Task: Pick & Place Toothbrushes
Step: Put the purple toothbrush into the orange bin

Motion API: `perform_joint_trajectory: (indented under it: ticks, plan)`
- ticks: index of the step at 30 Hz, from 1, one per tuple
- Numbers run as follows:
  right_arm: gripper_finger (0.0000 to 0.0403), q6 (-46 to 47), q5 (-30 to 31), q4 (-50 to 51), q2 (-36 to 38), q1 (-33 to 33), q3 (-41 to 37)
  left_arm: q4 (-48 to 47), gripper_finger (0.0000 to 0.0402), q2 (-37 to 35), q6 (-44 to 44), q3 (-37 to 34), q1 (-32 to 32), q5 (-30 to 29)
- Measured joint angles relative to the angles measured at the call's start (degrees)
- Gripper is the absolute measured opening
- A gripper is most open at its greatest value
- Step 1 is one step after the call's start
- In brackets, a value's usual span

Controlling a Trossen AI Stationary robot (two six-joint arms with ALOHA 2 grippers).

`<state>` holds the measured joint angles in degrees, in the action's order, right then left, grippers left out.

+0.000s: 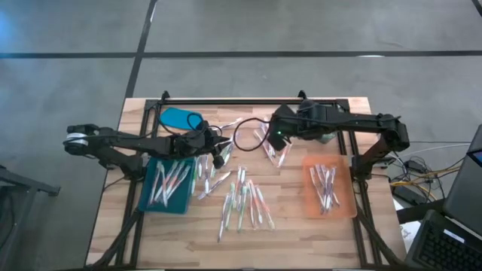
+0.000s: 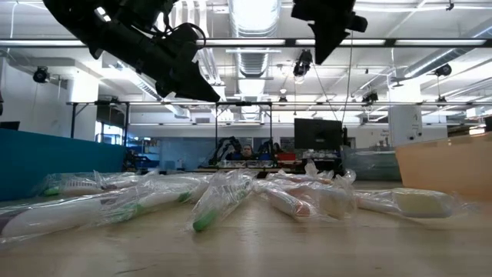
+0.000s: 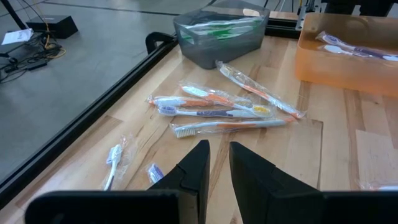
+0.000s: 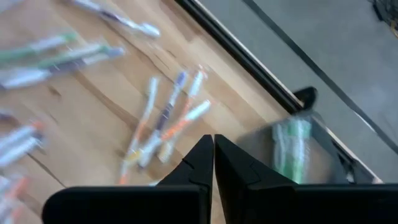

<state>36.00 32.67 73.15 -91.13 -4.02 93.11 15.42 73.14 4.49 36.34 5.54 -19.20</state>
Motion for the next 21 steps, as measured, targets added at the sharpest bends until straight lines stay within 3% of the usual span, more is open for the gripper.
perform_joint_trajectory:
  ticks: [12, 21]
  plan:
    - [0.0008, -9.5, 1.8, -16.9, -2.0, 0.0, -1.7, 0.0, 0.0067, 0.0, 0.1, 0.0, 0.0, 0.0]
    - [0.0008, -14.4, 6.3, -18.6, -8.1, -2.2, -1.7, 0.0, 0.0067, 0.0, 0.2, 0.0, 0.0, 0.0]
